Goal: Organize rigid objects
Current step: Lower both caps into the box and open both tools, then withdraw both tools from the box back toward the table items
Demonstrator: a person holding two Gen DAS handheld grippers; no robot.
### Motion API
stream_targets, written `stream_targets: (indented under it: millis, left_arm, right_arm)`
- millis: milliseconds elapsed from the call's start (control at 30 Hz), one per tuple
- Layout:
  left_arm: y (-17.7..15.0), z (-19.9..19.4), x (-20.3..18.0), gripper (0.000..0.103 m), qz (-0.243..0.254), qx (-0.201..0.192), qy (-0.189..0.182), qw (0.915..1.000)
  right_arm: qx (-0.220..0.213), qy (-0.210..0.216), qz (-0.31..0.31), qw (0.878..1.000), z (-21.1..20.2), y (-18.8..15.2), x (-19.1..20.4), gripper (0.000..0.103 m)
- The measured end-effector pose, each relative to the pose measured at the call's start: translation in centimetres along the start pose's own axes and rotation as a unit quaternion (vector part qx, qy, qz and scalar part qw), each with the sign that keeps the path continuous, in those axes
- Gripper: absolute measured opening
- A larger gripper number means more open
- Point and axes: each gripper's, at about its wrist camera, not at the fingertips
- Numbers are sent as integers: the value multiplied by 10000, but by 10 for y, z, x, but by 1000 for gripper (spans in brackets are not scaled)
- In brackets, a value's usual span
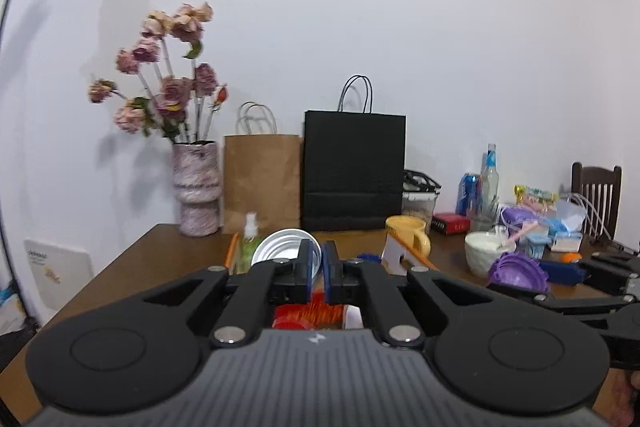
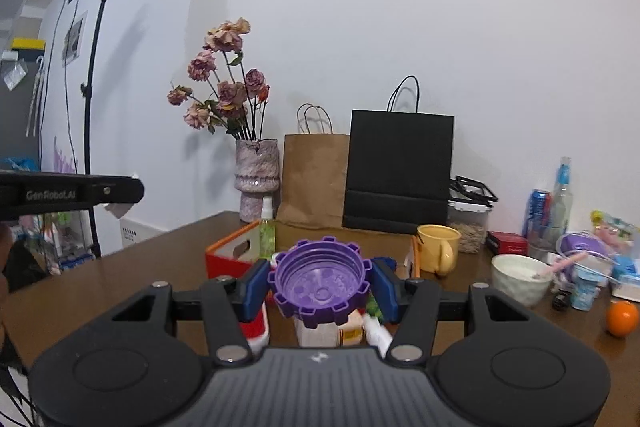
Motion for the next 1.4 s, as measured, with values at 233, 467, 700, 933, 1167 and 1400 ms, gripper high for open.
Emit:
stream_targets:
  millis: [233, 467, 700, 933, 1167, 1400]
  left_arm:
    - [62, 82, 14, 5, -91, 229, -145, 9996]
    - [115, 181, 25, 5, -29, 763, -93, 9970]
    - [141, 304, 46, 6, -187, 1874, -400, 9813]
    - [126, 410, 46, 6, -73, 2808, -46, 9597]
    - [104, 445, 42, 9, 108, 3182, -130, 9479]
    - [110, 431, 46, 27, 27, 3110, -60, 9504]
  right_arm:
    - [192, 383, 148, 9990, 78, 66, -40, 54]
    - [802, 764, 375, 9931, 180, 128, -79, 54]
    - [1744, 983, 616, 9778, 293, 161, -103, 54]
    - [2776, 917, 503, 9550, 388, 146, -101, 54]
    - [3314, 753, 351, 9398, 435, 125, -88, 61]
    - [3174, 605, 245, 9460, 421, 137, -84, 71]
Point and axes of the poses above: each gripper's, at about its wrist camera, not at the fingertips, and z roughly the way its jaws point, x to its left, y to its top, and after that the axes turned 15 degrees about x, right-handed
